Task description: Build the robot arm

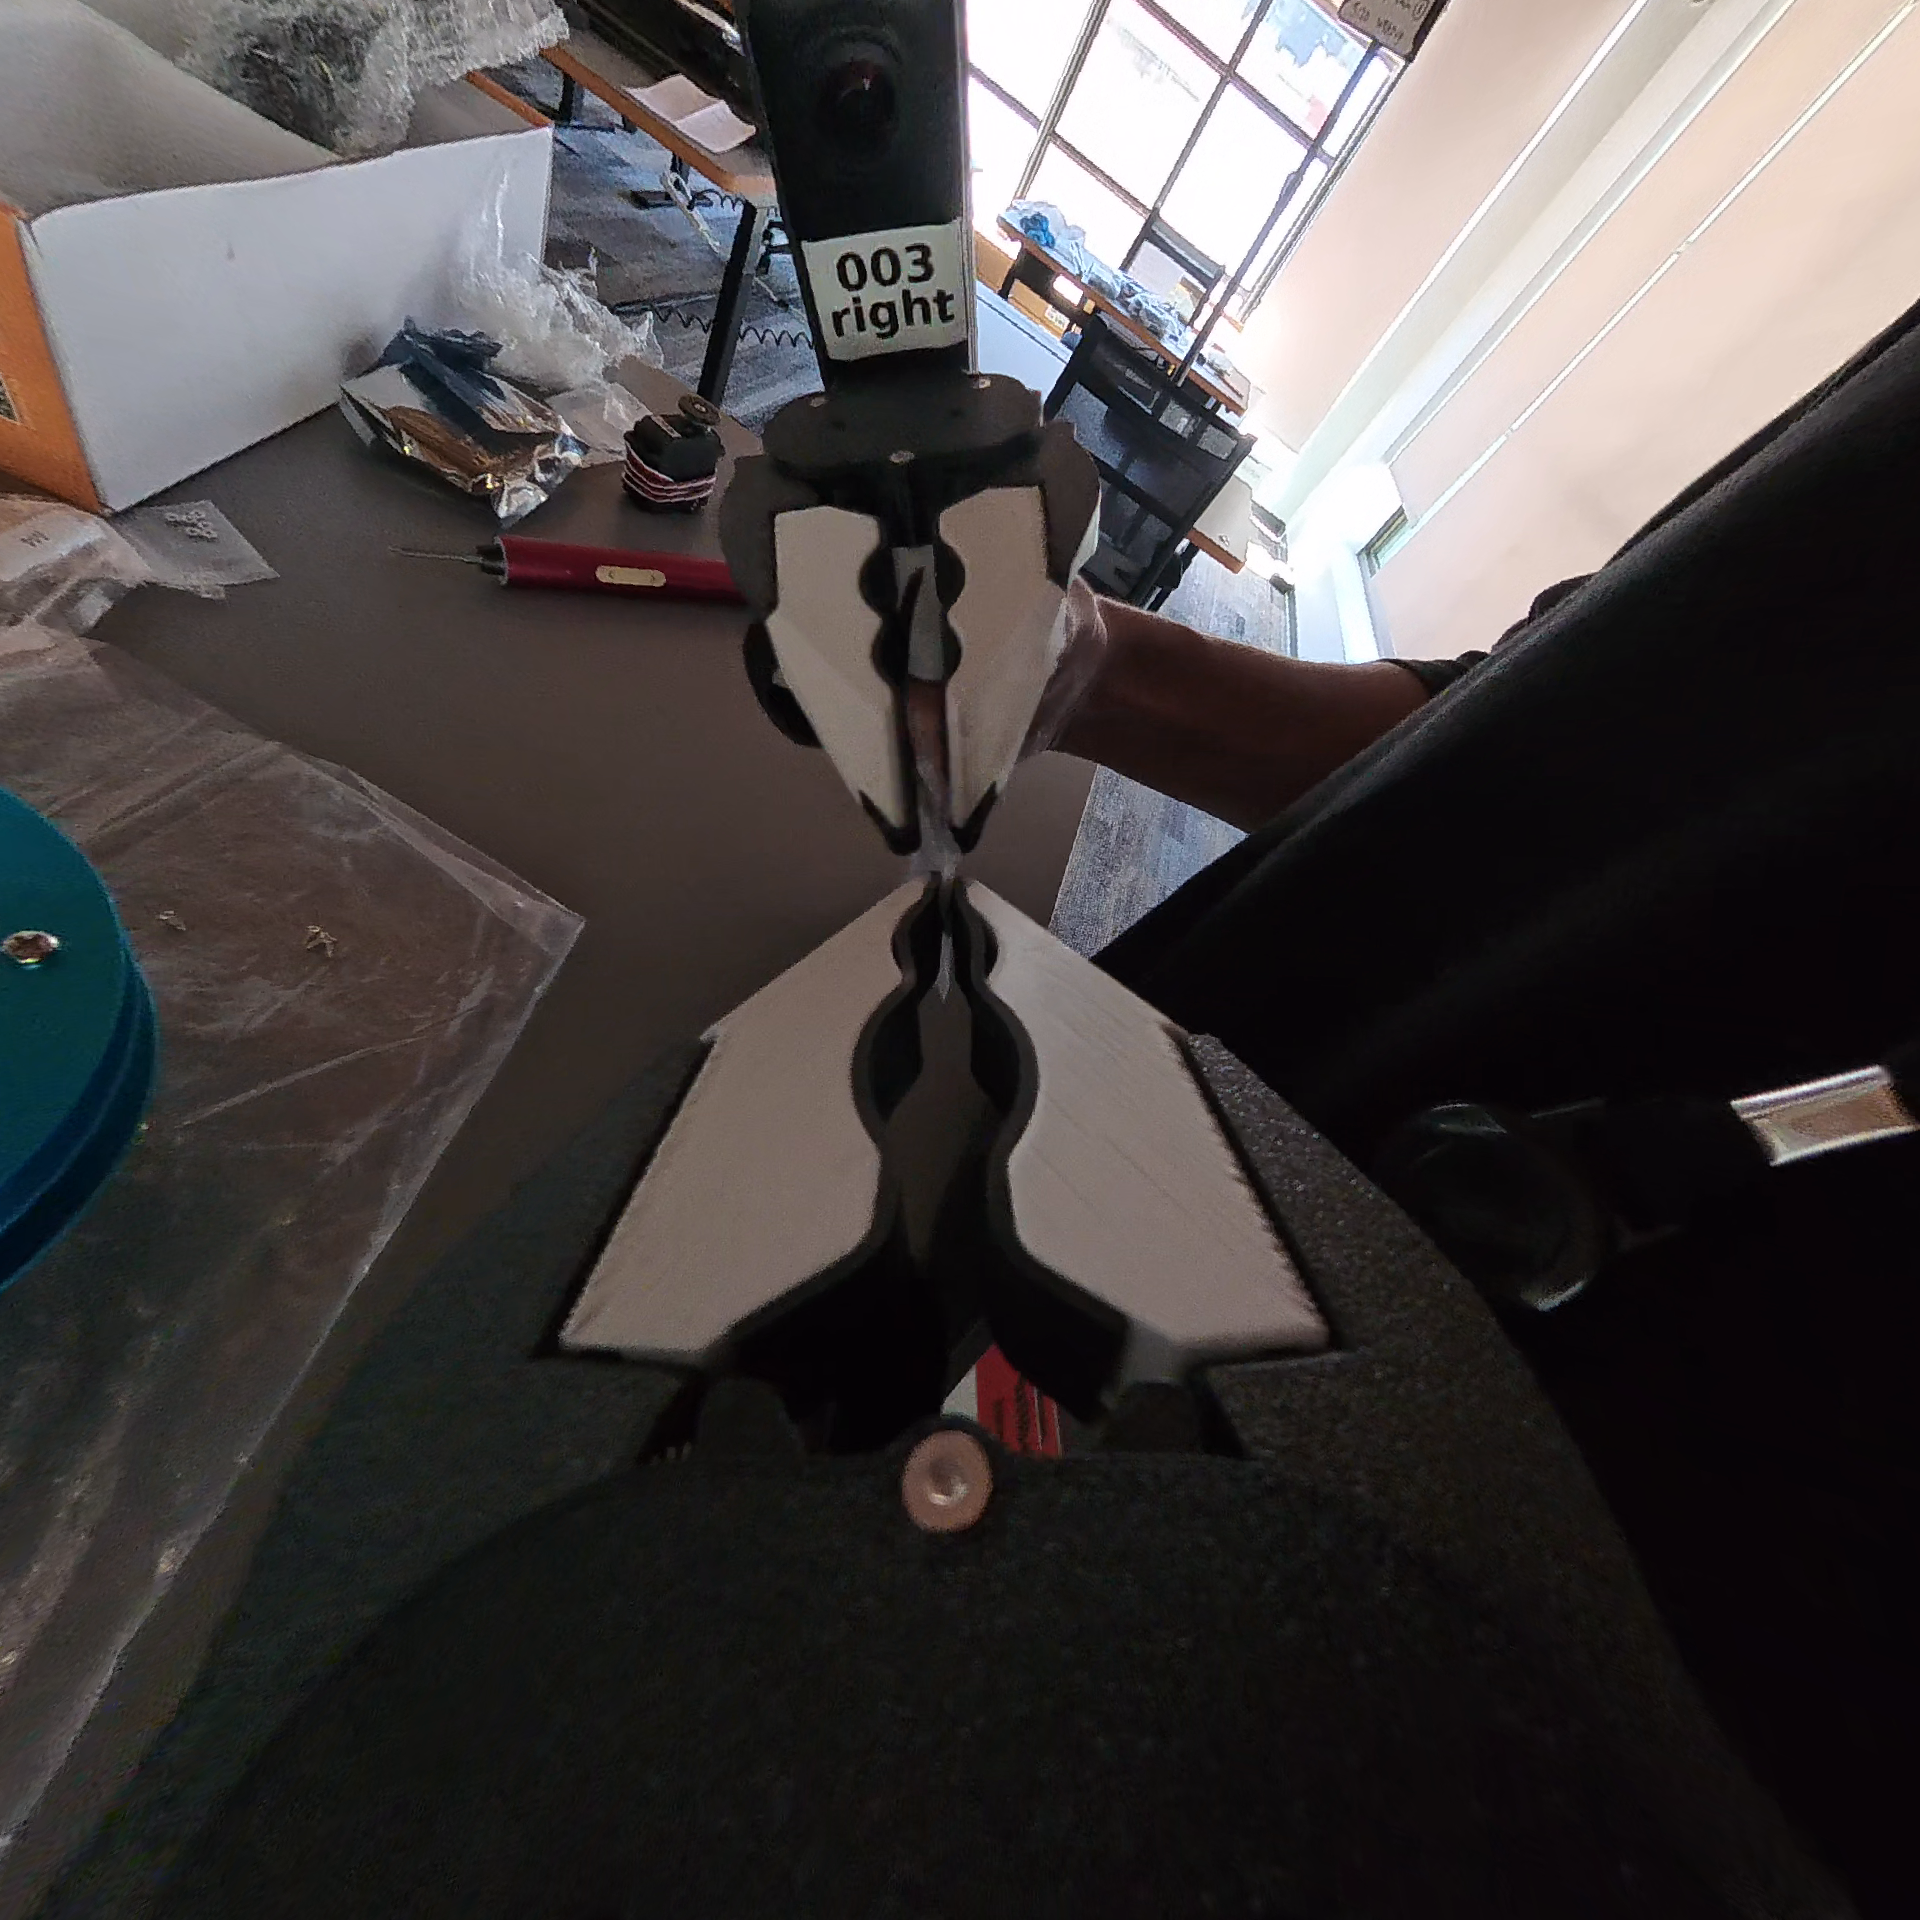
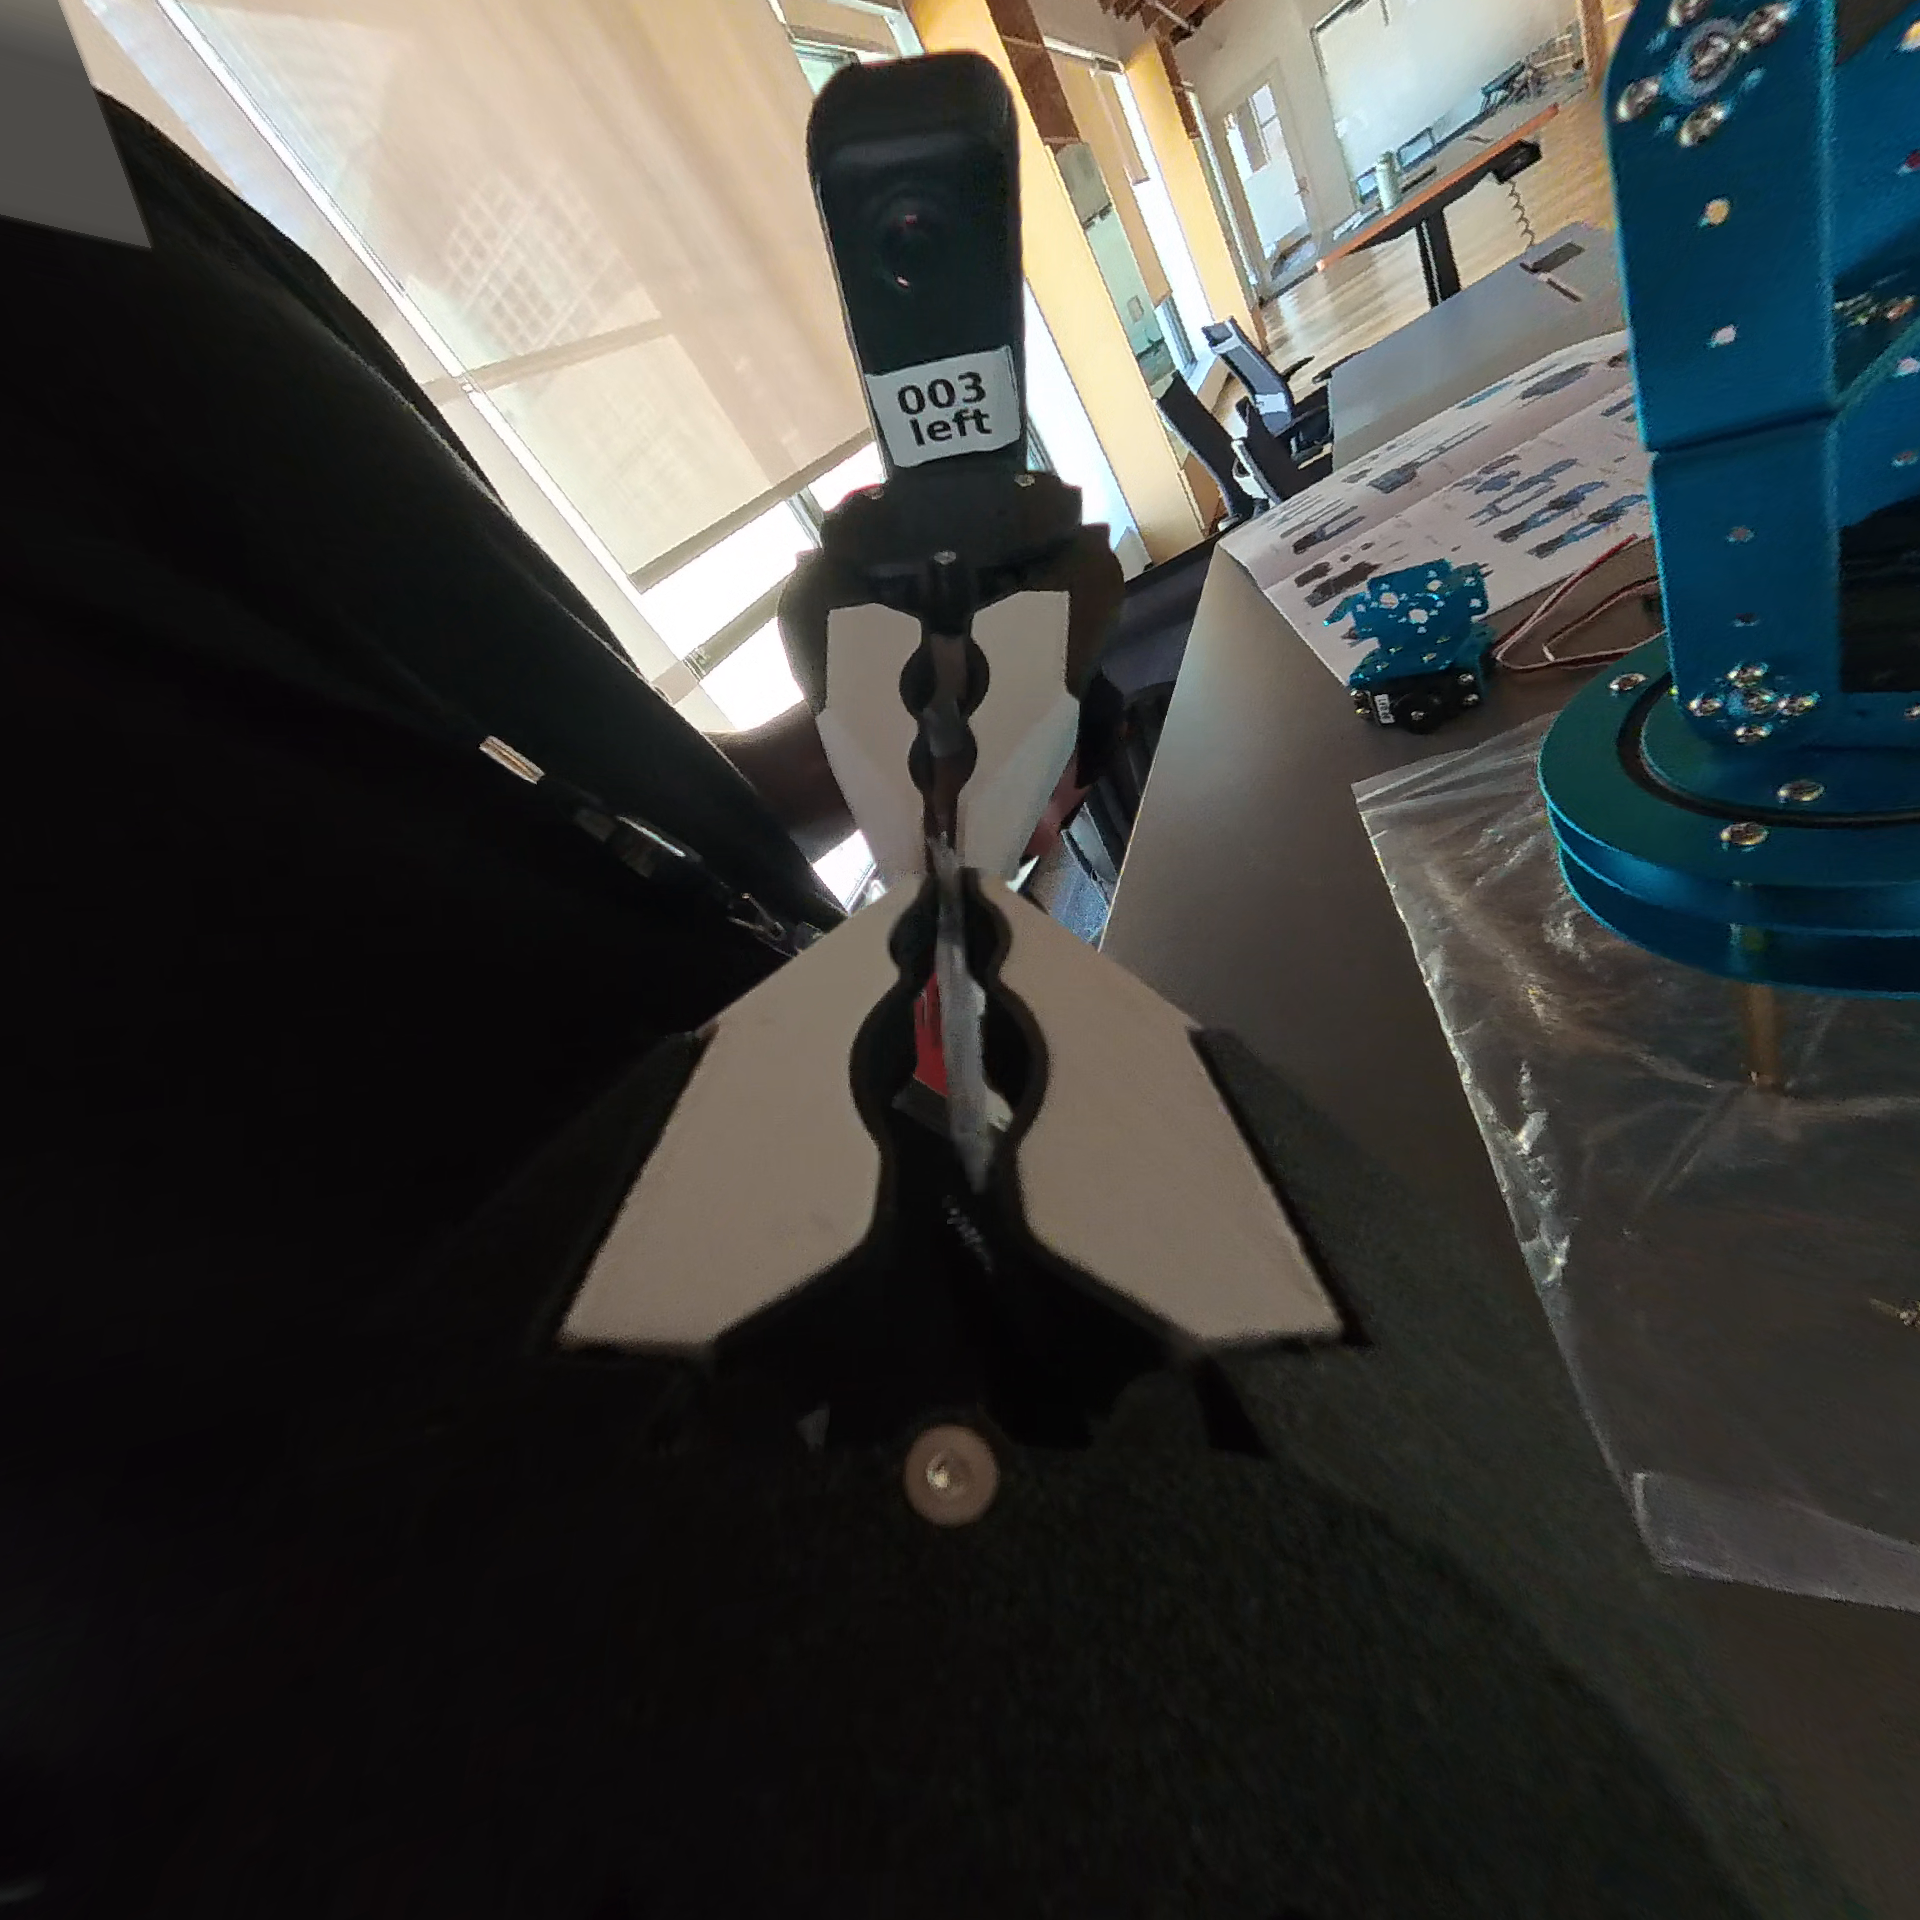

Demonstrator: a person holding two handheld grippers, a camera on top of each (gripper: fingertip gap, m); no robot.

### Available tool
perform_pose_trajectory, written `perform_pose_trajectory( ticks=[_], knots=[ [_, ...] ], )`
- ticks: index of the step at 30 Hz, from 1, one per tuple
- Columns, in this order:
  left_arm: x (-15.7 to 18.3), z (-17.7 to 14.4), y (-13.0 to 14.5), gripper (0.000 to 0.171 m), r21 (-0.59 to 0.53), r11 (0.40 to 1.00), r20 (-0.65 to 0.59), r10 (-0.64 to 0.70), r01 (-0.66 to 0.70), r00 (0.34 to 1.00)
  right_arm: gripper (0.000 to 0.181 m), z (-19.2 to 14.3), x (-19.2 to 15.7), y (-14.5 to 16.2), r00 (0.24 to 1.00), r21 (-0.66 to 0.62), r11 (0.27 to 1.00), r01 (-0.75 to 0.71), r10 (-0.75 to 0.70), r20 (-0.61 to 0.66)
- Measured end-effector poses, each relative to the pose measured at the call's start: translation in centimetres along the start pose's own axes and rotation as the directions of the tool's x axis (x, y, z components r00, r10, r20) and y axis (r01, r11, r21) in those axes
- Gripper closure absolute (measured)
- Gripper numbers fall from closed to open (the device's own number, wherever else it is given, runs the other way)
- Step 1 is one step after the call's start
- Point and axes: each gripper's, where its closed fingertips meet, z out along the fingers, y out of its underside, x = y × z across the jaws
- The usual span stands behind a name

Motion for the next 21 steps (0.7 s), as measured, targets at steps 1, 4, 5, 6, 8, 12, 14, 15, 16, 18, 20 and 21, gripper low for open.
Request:
perform_pose_trajectory(
  ticks=[1,4,5,6,8,12,14,15,16,18,20,21],
  knots=[
    [-0.11,0.03,0.01,0.171,0.001,1.0,0.008,0.0,0.0,1.0,0.179,-0.01,-0.06,0.04,1.0,-0.001,1.0,-0.001,0.001,0.002],
    [-0.18,0.11,0.22,0.171,-0.008,1.0,0.013,0.001,-0.001,1.0,0.18,-0.07,0.02,0.36,1.0,-0.025,1.0,0.004,-0.005,-0.012],
    [-0.17,0.14,0.18,0.171,-0.003,1.0,0.011,-0.003,0.003,1.0,0.18,-0.1,0.01,0.34,1.0,-0.024,1.0,0.003,-0.003,-0.012],
    [-0.24,0.18,0.16,0.171,-0.002,1.0,0.013,-0.011,0.011,1.0,0.18,-0.15,0.07,0.36,1.0,-0.025,1.0,0.002,-0.002,-0.016],
    [-0.47,0.26,-0.08,0.171,0.018,0.999,0.016,-0.031,0.031,0.999,0.181,-0.28,0.17,0.24,1.0,-0.018,1.0,0.004,-0.004,-0.023],
    [-0.45,0.43,-0.43,0.171,0.054,0.998,0.009,-0.042,0.042,0.999,0.179,-0.5,0.26,0.13,1.0,-0.012,1.0,-0.012,0.011,-0.025],
    [-0.46,0.44,-0.46,0.171,0.059,0.998,0.01,-0.038,0.038,0.999,0.179,-0.56,0.28,0.32,1.0,-0.018,1.0,-0.01,0.01,-0.024],
    [-0.39,0.44,-0.45,0.171,0.057,0.998,0.006,-0.039,0.038,0.999,0.18,-0.57,0.21,0.33,1.0,-0.016,1.0,-0.012,0.012,-0.021],
    [-0.41,0.43,-0.44,0.171,0.055,0.998,0.009,-0.033,0.033,0.999,0.18,-0.54,0.21,0.34,1.0,-0.015,1.0,-0.014,0.014,-0.022],
    [-0.46,0.39,-0.5,0.171,0.056,0.998,0.019,-0.017,0.016,1.0,0.18,-0.54,0.27,0.16,0.999,-0.006,1.0,0.008,-0.008,-0.035],
    [-0.33,0.24,-0.71,0.171,0.063,0.998,0.01,-0.008,0.007,1.0,0.18,-0.45,0.07,-0.02,1.0,0.005,1.0,0.013,-0.012,-0.028],
    [-0.36,0.21,-0.65,0.171,0.061,0.998,0.015,0.008,-0.009,1.0,0.181,-0.4,0.12,0.01,0.999,0.001,1.0,0.025,-0.025,-0.034]
  ],
)
